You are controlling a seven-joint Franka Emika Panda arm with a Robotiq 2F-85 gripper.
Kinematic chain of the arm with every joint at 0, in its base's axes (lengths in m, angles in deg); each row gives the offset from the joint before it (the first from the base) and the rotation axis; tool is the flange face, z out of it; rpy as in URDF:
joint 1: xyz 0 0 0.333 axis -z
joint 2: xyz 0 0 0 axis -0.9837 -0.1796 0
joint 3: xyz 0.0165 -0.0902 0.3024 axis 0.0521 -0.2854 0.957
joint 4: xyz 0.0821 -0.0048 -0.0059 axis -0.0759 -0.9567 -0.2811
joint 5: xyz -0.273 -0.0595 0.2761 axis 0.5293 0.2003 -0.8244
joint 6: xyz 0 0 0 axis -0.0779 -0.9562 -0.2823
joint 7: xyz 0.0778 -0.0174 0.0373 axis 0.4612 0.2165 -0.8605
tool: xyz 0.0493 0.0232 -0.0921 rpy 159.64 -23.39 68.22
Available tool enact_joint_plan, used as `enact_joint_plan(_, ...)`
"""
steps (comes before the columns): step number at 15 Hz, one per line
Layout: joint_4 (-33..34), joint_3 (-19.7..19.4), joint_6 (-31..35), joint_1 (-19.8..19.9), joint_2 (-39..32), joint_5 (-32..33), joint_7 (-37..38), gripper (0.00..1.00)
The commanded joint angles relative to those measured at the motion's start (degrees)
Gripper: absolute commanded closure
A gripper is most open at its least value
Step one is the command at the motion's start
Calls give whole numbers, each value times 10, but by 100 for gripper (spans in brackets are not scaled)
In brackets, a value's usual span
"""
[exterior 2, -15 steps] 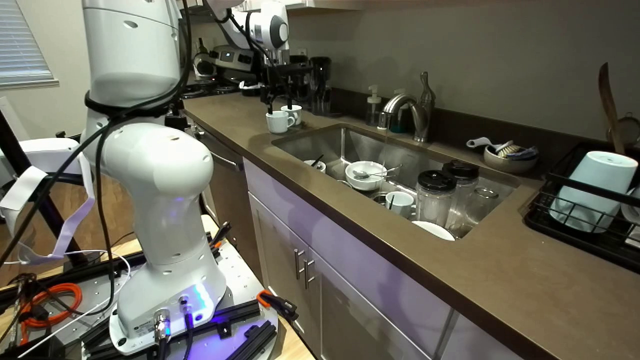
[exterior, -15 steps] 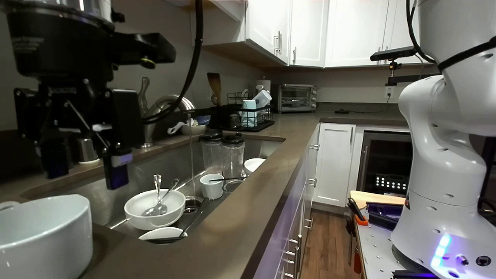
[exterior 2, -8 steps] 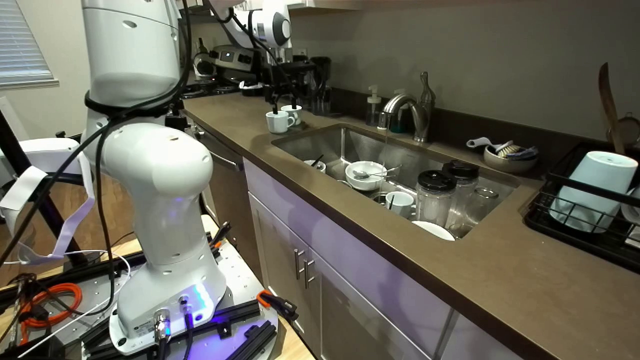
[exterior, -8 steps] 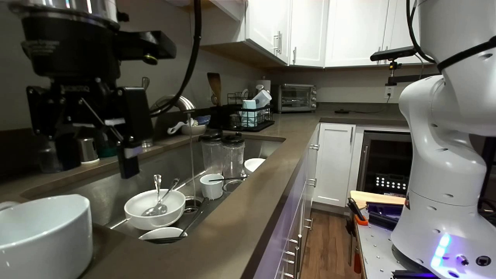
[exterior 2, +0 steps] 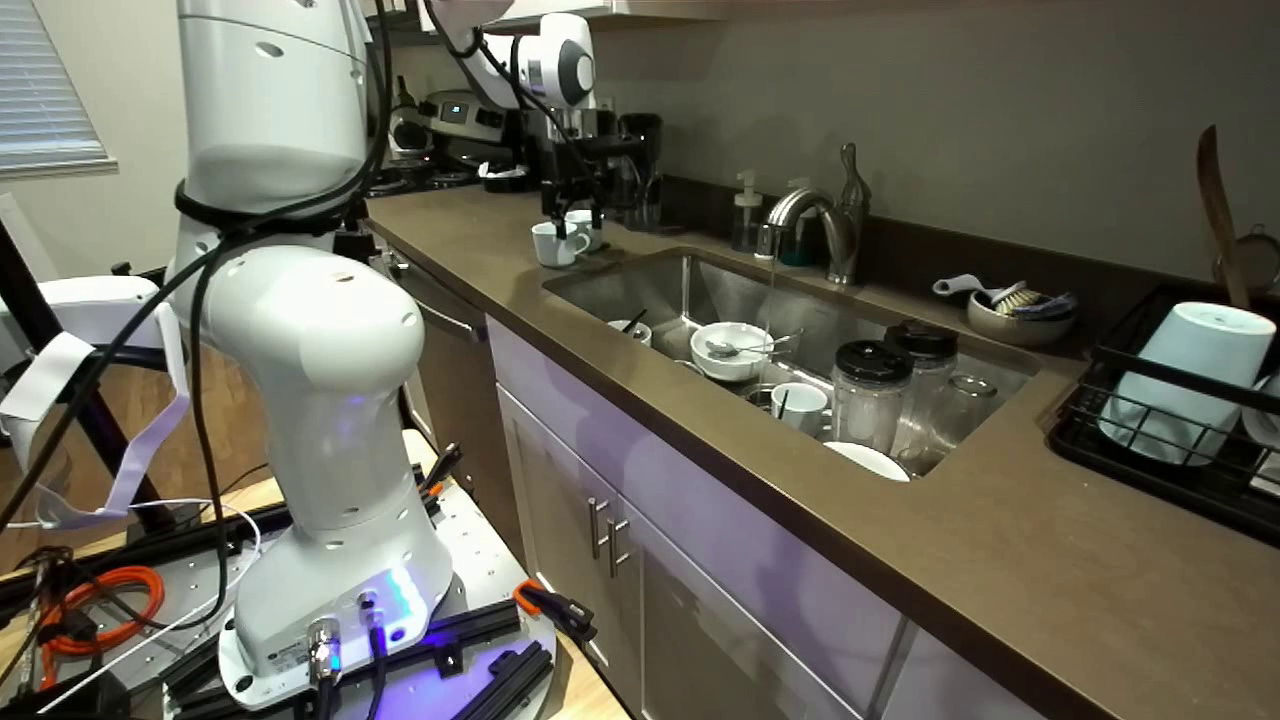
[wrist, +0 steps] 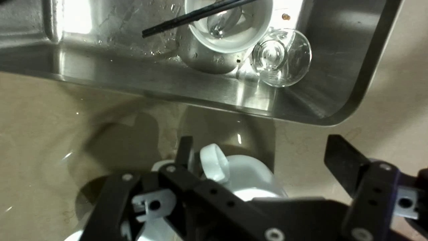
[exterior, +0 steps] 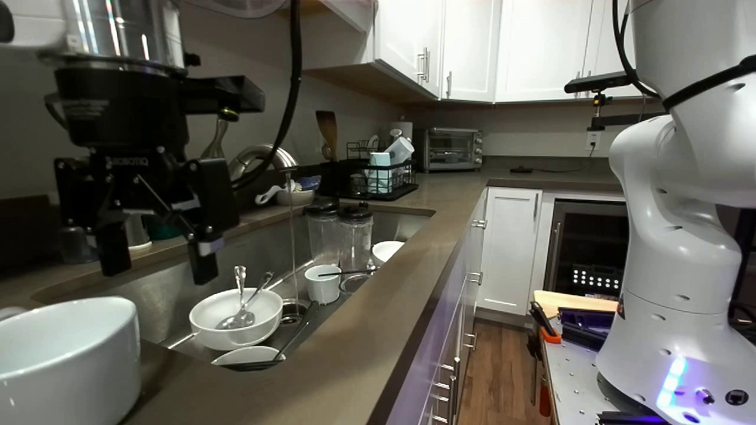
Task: Pour some water into the cup.
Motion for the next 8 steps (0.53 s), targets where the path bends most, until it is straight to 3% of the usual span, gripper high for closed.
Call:
enact_joint_plan(1, -2, 8, 20, 3, -9, -1, -32, 0)
enact_joint_plan(8, 1, 16, 39, 2, -28, -2, -61, 0)
